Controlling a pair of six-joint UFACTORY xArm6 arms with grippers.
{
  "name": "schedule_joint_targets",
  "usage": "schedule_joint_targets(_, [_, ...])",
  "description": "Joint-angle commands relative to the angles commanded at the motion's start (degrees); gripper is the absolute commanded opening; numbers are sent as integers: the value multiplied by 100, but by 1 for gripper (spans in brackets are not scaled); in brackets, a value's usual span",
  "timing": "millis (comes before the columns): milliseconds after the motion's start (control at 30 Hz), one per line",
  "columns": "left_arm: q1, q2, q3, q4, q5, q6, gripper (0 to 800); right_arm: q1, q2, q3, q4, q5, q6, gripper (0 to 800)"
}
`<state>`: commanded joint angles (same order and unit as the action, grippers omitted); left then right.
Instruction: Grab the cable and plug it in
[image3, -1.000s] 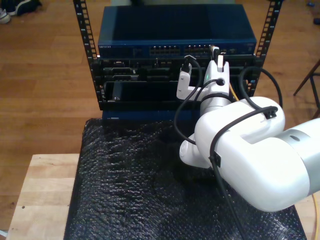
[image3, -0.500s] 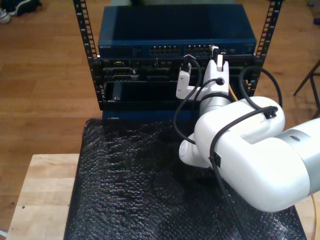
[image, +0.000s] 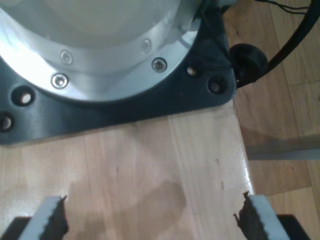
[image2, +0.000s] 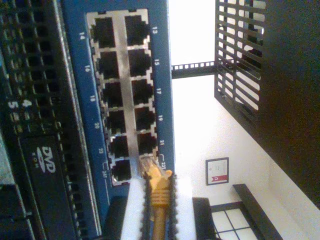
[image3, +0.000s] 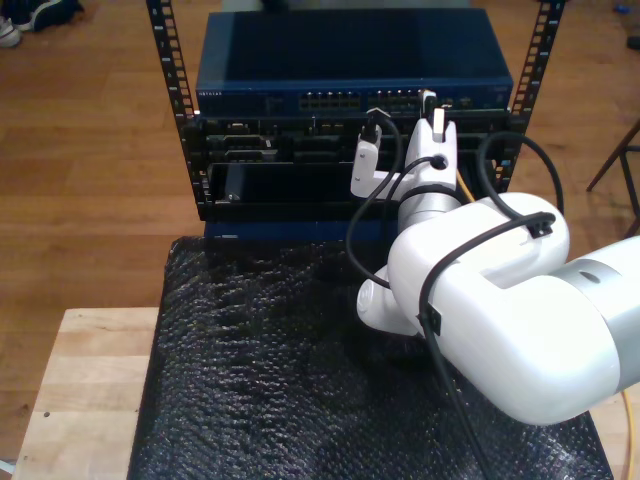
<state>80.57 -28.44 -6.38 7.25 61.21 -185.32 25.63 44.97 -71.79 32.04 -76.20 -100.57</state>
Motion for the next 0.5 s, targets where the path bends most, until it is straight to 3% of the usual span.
schedule_joint_targets(500, [0, 0, 0, 0, 0, -9, 800, 18, 18, -62, -79, 211, 0, 0])
